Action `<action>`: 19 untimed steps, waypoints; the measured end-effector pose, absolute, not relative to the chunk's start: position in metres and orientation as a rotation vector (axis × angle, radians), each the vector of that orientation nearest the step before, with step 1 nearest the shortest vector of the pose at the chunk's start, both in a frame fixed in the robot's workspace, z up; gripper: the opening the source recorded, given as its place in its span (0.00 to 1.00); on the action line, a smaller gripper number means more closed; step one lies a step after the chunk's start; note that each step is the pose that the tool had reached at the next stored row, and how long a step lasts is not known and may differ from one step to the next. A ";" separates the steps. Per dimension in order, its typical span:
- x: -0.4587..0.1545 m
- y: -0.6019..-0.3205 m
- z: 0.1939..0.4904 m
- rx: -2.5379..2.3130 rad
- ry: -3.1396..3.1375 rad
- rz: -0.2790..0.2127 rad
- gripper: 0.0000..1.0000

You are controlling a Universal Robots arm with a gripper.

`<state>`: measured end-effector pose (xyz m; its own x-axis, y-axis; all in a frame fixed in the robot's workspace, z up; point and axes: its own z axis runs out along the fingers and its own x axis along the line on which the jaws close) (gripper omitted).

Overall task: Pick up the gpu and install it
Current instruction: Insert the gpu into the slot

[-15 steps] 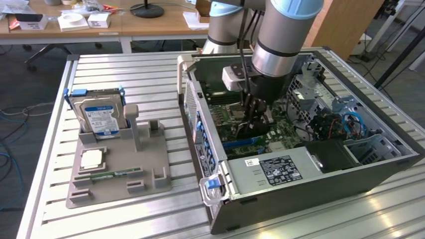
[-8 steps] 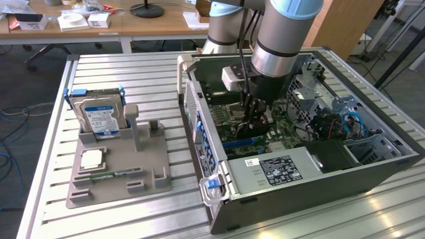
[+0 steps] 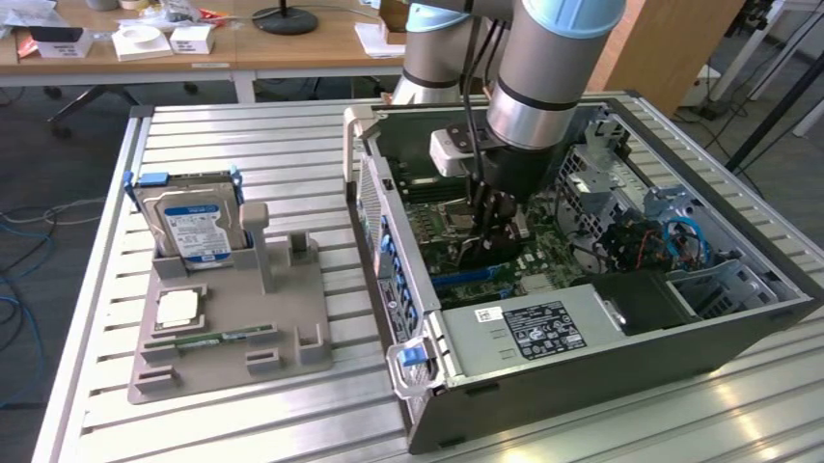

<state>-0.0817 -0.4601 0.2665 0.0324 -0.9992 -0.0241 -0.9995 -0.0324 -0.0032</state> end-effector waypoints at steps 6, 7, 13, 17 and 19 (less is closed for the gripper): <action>-0.083 -0.460 0.266 -2.243 2.171 0.022 0.26; -0.083 -0.460 0.267 -2.242 2.171 0.021 0.26; -0.085 -0.460 0.267 -2.240 2.169 0.016 0.26; -0.085 -0.460 0.266 -2.239 2.167 0.014 0.26; -0.086 -0.460 0.266 -2.239 2.168 0.013 0.26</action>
<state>-0.0858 -0.4601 0.2665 0.0325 -0.9992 -0.0238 -0.9994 -0.0322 -0.0122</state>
